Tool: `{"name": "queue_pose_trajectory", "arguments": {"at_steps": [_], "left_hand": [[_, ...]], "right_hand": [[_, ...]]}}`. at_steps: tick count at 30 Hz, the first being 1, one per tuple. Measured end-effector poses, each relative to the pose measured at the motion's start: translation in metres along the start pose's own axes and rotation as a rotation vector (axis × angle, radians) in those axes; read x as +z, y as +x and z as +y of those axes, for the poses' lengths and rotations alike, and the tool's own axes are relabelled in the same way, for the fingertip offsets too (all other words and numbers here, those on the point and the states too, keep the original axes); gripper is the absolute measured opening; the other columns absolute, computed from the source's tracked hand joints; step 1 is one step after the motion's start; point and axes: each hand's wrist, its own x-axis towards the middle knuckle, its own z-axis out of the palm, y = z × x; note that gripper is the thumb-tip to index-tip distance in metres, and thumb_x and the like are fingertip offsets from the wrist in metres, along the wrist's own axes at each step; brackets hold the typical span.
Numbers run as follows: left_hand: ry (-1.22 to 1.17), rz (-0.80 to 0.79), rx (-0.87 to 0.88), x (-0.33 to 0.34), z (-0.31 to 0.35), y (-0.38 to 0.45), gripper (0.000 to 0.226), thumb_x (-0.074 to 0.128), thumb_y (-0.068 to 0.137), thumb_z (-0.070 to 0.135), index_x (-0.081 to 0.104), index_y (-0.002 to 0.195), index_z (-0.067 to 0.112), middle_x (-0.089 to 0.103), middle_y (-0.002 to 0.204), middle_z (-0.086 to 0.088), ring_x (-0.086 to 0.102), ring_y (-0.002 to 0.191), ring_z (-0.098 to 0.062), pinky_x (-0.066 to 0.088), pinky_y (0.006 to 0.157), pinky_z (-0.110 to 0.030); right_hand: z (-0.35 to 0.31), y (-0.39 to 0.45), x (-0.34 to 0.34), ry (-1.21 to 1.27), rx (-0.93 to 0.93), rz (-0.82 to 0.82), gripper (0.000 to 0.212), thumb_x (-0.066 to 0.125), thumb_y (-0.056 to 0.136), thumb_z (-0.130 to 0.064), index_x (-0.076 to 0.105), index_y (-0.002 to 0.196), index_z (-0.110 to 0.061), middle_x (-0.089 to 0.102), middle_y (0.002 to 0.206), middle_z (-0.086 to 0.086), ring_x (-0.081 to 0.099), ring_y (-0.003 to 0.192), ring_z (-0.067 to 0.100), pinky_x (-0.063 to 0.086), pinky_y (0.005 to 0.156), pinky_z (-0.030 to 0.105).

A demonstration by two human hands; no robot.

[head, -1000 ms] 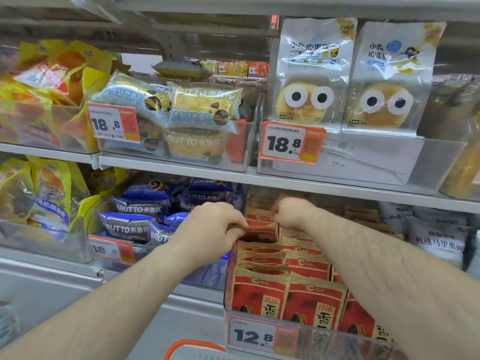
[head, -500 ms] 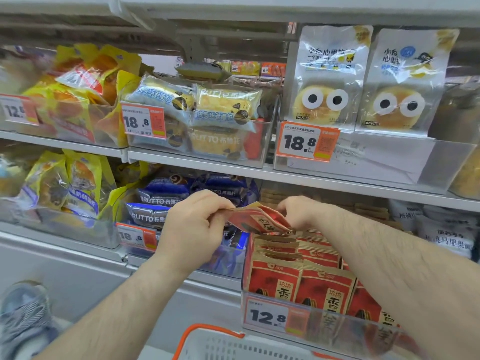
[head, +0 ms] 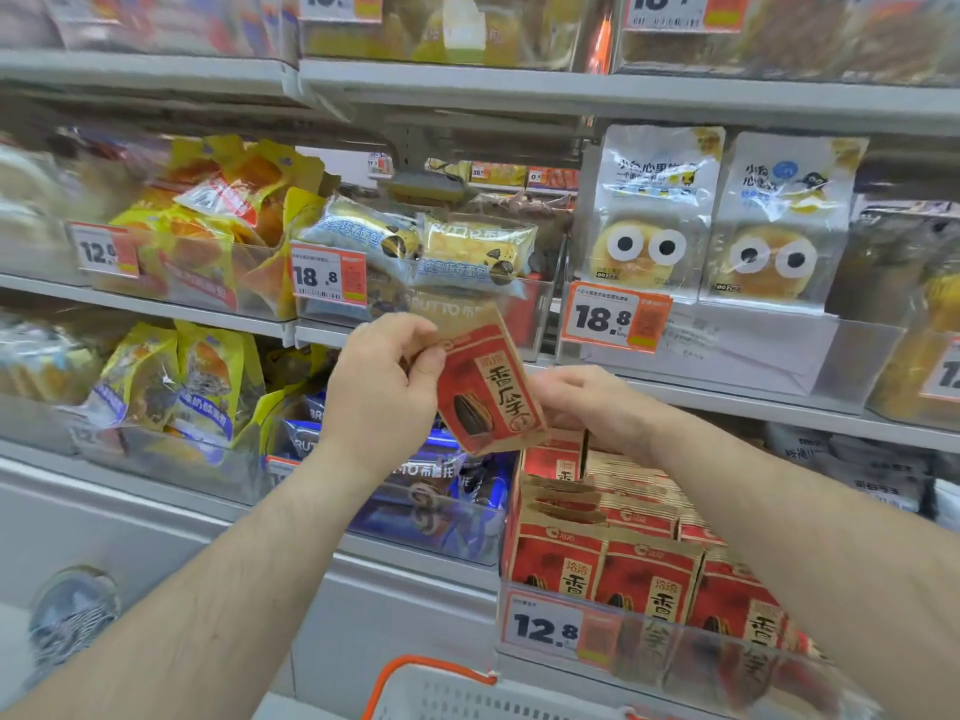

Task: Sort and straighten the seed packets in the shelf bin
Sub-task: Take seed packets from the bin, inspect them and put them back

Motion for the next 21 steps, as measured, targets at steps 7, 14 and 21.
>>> {"name": "queue_pose_trajectory", "arguments": {"at_steps": [7,14,21], "left_hand": [[-0.203,-0.085,-0.171,-0.025,0.025,-0.008,0.028,0.049,0.104,0.015,0.052,0.088,0.037,0.064,0.089,0.003,0.065,0.081,-0.016,0.053,0.062,-0.032],[-0.447,-0.205,-0.493,-0.01,0.025,-0.065,0.019,0.056,0.1,0.01,0.058,0.098,0.029,0.069,0.085,0.005,0.069,0.069,-0.006,0.054,0.057,-0.024],[-0.909,-0.16,-1.045,0.023,0.027,-0.138,0.018,0.056,0.099,0.015,0.068,0.102,0.002,0.074,0.089,-0.018,0.07,0.072,-0.027,0.059,0.068,-0.038]], "right_hand": [[-0.038,-0.018,0.033,0.183,-0.212,0.211,0.023,0.063,0.093,-0.032,0.073,0.1,-0.012,0.074,0.084,-0.005,0.063,0.077,0.013,0.048,0.077,0.03],[-0.014,-0.052,0.068,0.122,-0.082,0.211,0.014,0.064,0.095,-0.022,0.075,0.099,-0.013,0.078,0.088,0.0,0.074,0.083,0.015,0.059,0.079,0.035],[0.045,-0.089,0.104,0.177,0.099,0.246,0.017,0.068,0.093,-0.021,0.074,0.086,-0.006,0.076,0.077,0.003,0.065,0.06,0.007,0.052,0.059,0.031]]}}
